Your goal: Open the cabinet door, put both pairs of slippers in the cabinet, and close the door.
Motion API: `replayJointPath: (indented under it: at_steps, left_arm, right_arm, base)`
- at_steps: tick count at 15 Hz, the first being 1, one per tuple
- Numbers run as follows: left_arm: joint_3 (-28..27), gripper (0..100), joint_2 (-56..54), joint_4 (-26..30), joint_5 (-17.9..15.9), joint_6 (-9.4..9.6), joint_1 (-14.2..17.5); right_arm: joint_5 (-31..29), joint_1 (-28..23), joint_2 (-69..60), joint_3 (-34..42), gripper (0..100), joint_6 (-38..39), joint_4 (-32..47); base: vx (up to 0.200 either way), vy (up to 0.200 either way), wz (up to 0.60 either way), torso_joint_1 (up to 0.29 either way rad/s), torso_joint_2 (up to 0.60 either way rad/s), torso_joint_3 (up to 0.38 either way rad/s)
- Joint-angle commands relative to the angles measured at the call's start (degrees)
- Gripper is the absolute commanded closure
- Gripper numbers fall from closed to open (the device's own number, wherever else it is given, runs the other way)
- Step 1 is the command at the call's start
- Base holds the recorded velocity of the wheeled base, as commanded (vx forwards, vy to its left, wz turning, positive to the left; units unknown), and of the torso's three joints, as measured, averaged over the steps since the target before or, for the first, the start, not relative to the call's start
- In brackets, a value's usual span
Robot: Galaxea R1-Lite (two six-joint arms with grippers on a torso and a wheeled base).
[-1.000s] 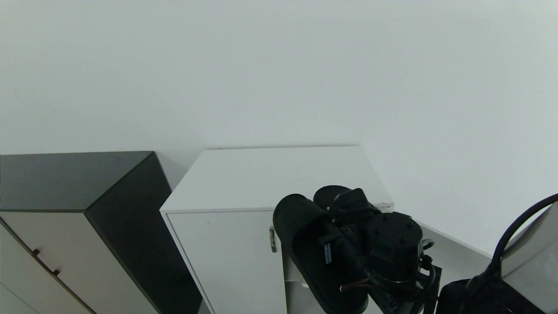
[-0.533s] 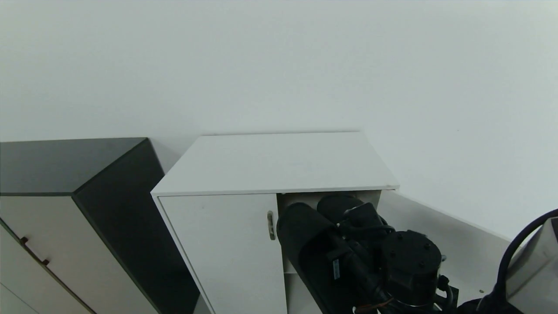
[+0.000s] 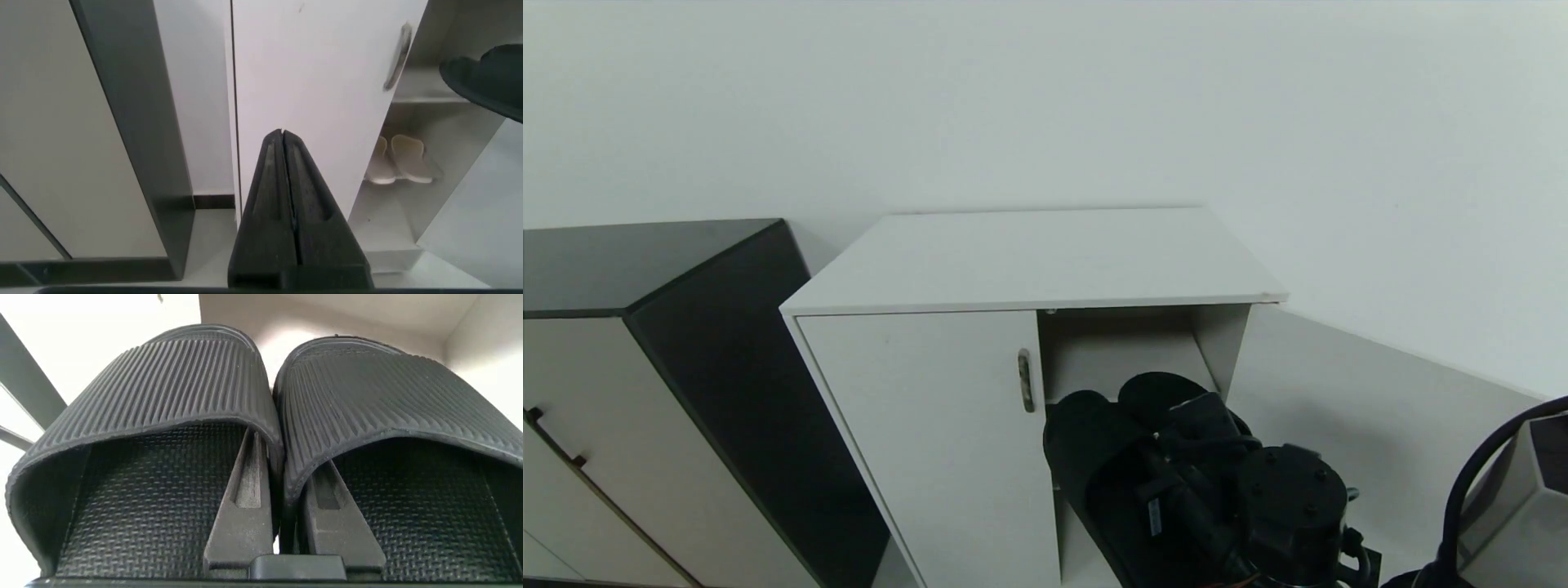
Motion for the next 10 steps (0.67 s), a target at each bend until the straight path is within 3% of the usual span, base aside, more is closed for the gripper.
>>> replayJointPath:
  at_steps: [1,10]
  left_arm:
    - [0.0,100,0.08,0.0,0.04,-0.02,0.01]
    - [0.0,100,0.08,0.0,0.04,-0.02,0.01]
  right_arm:
    - [0.0,-0.08,0.54,-0.02,100,0.02,-0.02]
    - [0.0,-0.08,0.63,0.07,100,0.02,-0.11]
  base:
    - [0.0,0.0,0.0,-0.198,0.51,0.315]
    - [0.0,0.0,0.0,-0.145,0.48,0.329]
